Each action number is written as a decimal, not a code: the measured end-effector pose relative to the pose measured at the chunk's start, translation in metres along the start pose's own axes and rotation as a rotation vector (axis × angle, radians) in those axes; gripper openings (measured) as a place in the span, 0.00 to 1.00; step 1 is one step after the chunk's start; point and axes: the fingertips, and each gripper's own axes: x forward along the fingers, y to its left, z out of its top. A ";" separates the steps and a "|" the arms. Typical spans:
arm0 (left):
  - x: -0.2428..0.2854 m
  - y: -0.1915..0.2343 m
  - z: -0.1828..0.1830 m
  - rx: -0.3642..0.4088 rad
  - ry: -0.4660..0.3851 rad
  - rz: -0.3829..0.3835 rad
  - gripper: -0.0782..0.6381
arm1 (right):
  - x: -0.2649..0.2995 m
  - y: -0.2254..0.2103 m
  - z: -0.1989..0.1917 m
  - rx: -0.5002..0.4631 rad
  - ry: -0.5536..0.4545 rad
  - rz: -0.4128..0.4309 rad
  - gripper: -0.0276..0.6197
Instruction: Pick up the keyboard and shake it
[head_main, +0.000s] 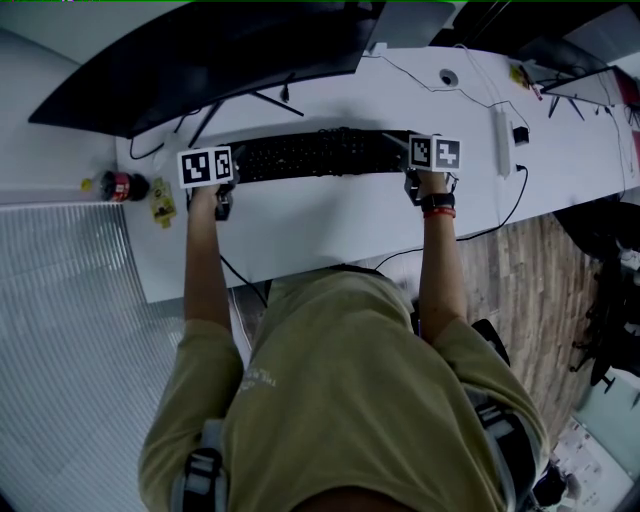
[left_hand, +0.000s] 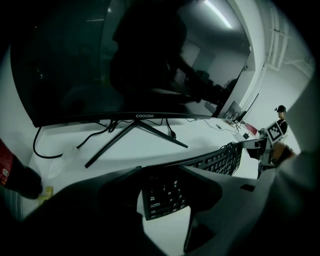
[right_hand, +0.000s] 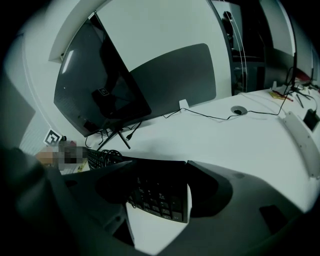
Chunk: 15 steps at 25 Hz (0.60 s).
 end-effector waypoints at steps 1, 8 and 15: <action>0.000 0.001 0.003 0.007 -0.013 0.001 0.44 | 0.000 0.001 0.003 -0.010 -0.012 -0.002 0.53; -0.002 0.006 0.028 0.061 -0.141 0.014 0.43 | 0.003 0.002 0.030 -0.100 -0.178 0.008 0.53; -0.009 0.006 0.050 0.129 -0.330 0.040 0.43 | 0.001 0.005 0.051 -0.207 -0.309 0.013 0.53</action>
